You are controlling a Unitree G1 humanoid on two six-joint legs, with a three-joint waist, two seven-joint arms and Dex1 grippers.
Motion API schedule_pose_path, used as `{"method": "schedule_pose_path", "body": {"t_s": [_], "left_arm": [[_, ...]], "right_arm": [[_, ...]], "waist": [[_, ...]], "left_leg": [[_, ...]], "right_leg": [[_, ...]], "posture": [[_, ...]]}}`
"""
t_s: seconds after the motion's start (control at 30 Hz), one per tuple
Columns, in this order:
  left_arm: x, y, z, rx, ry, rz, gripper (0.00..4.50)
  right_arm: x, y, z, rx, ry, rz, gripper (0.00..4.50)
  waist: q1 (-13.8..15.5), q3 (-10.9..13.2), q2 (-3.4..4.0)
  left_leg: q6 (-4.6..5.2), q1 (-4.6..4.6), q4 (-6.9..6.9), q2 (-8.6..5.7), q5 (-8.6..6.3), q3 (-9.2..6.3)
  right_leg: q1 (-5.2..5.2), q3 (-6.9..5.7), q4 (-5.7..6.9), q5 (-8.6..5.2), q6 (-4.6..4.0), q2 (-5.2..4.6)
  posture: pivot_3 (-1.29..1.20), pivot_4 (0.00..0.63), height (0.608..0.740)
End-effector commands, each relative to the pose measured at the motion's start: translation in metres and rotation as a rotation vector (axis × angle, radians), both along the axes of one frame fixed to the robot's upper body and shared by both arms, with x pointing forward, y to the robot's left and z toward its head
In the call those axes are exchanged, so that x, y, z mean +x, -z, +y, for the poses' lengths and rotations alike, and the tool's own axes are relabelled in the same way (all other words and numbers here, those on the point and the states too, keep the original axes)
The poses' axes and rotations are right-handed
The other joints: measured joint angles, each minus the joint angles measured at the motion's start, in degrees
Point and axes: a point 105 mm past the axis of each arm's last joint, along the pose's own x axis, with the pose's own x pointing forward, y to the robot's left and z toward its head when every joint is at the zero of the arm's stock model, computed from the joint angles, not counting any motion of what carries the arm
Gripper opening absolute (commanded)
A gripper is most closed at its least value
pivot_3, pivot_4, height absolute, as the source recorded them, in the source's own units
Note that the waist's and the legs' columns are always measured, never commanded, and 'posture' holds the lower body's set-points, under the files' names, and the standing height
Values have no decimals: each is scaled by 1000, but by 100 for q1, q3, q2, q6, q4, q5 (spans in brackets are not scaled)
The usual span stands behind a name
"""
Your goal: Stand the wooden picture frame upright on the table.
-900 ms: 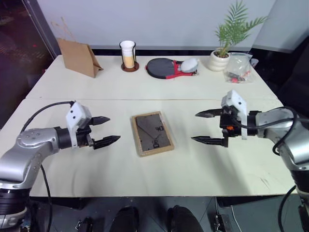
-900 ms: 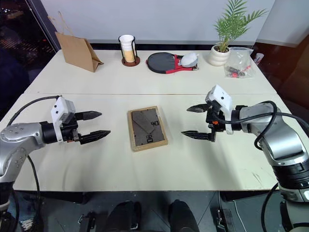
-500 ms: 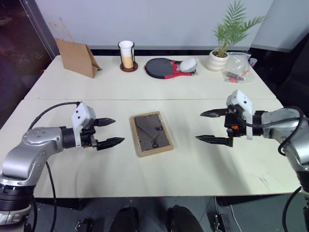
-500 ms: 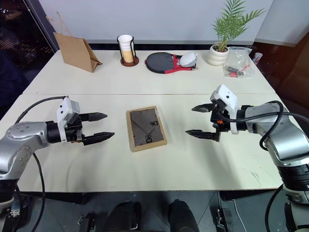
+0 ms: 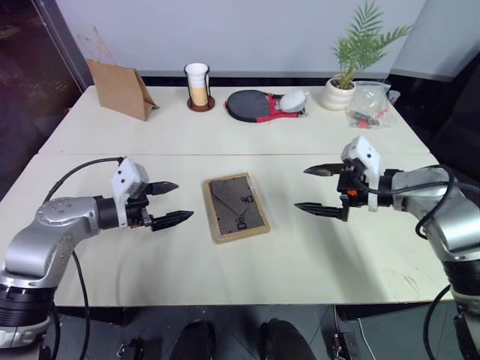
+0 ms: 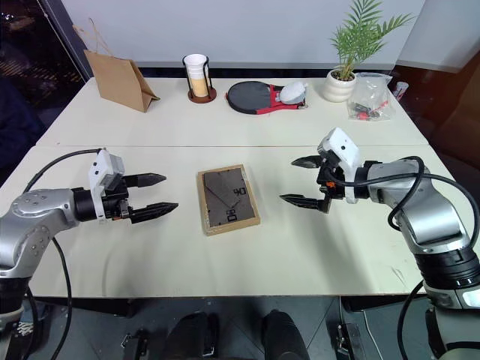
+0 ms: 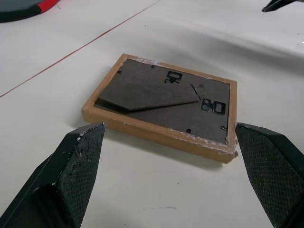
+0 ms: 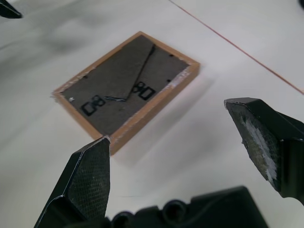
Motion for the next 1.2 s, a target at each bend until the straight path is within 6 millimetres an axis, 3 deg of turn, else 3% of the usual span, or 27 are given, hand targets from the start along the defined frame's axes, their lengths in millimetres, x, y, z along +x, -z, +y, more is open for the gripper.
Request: {"method": "schedule_pose_path", "body": {"t_s": [0.03, 0.17, 0.23, 0.27, 0.5, 0.9, 1.2], "left_arm": [[4, -11, 1, 5, -11, -70, 4500], [10, -11, 0, 7, -36, -85, 4500], [16, -9, 1, 15, -64, -96, 3943], [17, -7, 1, 21, -71, -102, 3601], [20, 17, -13, 55, -79, -95, 52], [22, 76, -39, 94, -197, -7, 52], [8, 95, -44, 127, -179, 81, 52]], "right_arm": [[6, -11, 3, 6, 0, -68, 4446], [20, -5, -3, -5, 75, -75, 4446], [29, -3, -4, 1, 117, -93, 3906], [32, -1, -1, 13, 122, -93, 3550], [42, 24, 12, 23, 175, -81, 43], [36, 90, 40, 7, 236, 13, 43], [5, 107, 76, 26, 90, 120, 43]], "waist": [[-2, 0, 0], [2, 0, 0], [3, 0, 0], [3, 0, 0], [-1, 0, 0], [3, -3, 0], [-21, -9, -1]], "left_leg": [[0, 0, 0, 0, 0, 0], [0, 0, 0, -1, 0, 0], [0, 0, 2, -3, 0, 1], [0, 0, 3, -5, 0, 2], [0, -2, 0, -5, 0, 2], [0, -1, 5, -3, 0, 2], [0, 8, 2, -1, 0, -2]], "right_leg": [[1, 0, 0, 0, 0, 0], [1, 0, 0, 0, 0, 0], [1, 0, 1, 0, 0, 0], [1, 0, 1, 0, 0, 1], [-2, 0, 2, 1, 1, 4], [0, 2, 8, 1, 2, -1], [2, 2, 16, 2, 2, 5]], "posture": [[0, 150, 740], [0, 150, 740], [0, 150, 740], [0, 150, 740], [0, 150, 740], [0, 150, 740], [0, 150, 740]]}}
